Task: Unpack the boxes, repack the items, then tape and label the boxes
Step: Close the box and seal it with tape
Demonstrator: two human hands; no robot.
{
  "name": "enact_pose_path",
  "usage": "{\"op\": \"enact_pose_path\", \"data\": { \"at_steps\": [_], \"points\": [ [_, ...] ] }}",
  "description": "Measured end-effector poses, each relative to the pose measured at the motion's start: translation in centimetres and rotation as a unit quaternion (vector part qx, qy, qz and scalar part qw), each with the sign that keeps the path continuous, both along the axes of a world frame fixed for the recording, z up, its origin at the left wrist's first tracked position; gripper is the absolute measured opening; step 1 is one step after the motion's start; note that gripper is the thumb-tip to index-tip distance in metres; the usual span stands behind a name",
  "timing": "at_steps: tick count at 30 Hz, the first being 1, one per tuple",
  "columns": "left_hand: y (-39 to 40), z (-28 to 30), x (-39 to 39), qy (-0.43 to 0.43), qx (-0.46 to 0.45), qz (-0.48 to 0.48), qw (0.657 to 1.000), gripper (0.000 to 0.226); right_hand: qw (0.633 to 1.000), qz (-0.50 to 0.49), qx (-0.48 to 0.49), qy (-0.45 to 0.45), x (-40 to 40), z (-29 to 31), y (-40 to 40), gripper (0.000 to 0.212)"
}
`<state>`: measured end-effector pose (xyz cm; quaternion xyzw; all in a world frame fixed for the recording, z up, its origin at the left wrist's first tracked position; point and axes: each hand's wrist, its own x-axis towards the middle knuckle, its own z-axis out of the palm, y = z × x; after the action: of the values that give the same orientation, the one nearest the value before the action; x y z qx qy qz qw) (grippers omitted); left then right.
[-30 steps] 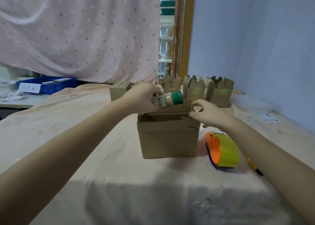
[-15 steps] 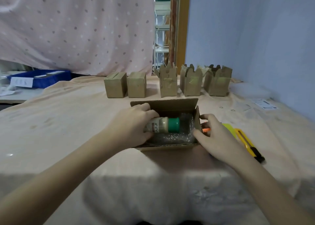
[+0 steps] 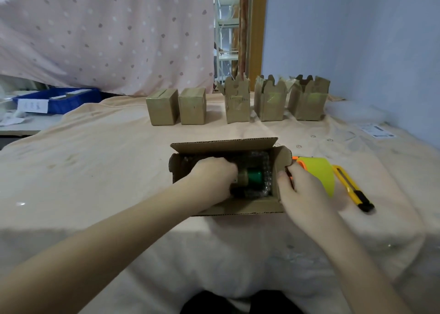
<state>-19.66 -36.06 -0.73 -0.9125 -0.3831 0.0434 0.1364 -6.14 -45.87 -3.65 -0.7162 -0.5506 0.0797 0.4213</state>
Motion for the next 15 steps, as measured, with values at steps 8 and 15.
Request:
{"op": "enact_pose_path", "data": {
  "at_steps": [8, 15],
  "points": [
    [2.1, -0.9, 1.7, 0.045, -0.004, 0.036, 0.998, 0.028, 1.000, -0.015, -0.015, -0.018, 0.0, 0.0, 0.1, 0.033],
    [2.6, -1.6, 1.6, 0.046, 0.024, 0.037, 0.998, 0.027, 0.999, -0.016, -0.015, -0.029, 0.0, 0.1, 0.3, 0.035]
  ]
}}
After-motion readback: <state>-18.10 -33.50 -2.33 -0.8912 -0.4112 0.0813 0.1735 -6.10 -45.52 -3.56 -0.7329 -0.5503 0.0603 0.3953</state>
